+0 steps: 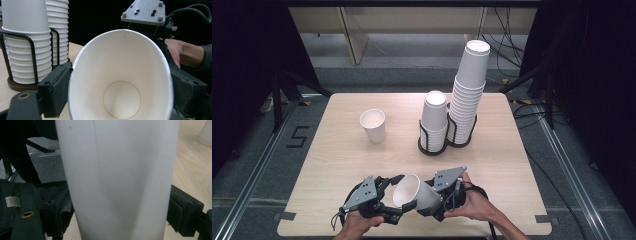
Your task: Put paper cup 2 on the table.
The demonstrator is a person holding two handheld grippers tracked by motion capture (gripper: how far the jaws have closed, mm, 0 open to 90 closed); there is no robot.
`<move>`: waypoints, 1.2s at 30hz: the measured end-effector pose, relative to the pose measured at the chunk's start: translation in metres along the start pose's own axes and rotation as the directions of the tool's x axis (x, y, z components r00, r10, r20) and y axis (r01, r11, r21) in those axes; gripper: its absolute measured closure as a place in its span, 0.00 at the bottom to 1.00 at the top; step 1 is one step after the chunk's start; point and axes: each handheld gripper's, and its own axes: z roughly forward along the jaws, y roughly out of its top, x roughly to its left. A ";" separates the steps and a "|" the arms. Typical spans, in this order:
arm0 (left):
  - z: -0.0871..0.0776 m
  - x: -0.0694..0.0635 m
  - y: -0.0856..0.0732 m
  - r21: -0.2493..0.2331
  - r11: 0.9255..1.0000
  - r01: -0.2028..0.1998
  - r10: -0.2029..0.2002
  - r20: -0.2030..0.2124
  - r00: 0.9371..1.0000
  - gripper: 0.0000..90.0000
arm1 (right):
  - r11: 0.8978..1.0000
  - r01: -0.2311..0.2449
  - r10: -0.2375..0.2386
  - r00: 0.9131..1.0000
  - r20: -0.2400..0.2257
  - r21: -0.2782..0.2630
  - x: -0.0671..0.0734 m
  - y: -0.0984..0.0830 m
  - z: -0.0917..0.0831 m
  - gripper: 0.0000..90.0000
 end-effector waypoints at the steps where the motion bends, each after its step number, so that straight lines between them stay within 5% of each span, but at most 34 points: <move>1: 0.000 0.000 0.000 0.002 1.000 0.000 0.000 -0.002 1.000 0.17 | 1.000 0.000 0.000 1.000 0.002 -0.002 0.000 0.000 0.000 0.20; 13: 0.003 -0.002 0.001 0.031 0.999 -0.016 0.017 -0.017 1.000 0.18 | 1.000 0.007 -0.007 0.999 0.049 0.003 0.004 0.002 -0.002 0.17; 18: 0.003 -0.006 0.003 0.085 0.996 -0.033 0.037 -0.044 0.998 0.18 | 1.000 0.027 -0.028 0.997 0.068 0.010 0.009 0.005 -0.002 0.18; 25: 0.002 -0.006 0.004 0.056 0.998 -0.012 0.014 -0.040 0.999 0.15 | 0.998 0.065 -0.066 0.995 0.076 0.023 0.014 0.007 0.002 0.24; 32: -0.002 -0.002 0.005 -0.067 0.996 0.060 -0.062 -0.032 0.998 0.07 | 0.992 0.073 -0.065 0.994 0.083 -0.105 0.013 0.011 -0.004 0.25; 36: 0.001 -0.005 0.003 -0.075 0.995 0.067 -0.069 -0.017 0.998 0.07 | 0.980 0.053 -0.043 0.997 0.058 -0.190 0.013 0.013 -0.005 0.25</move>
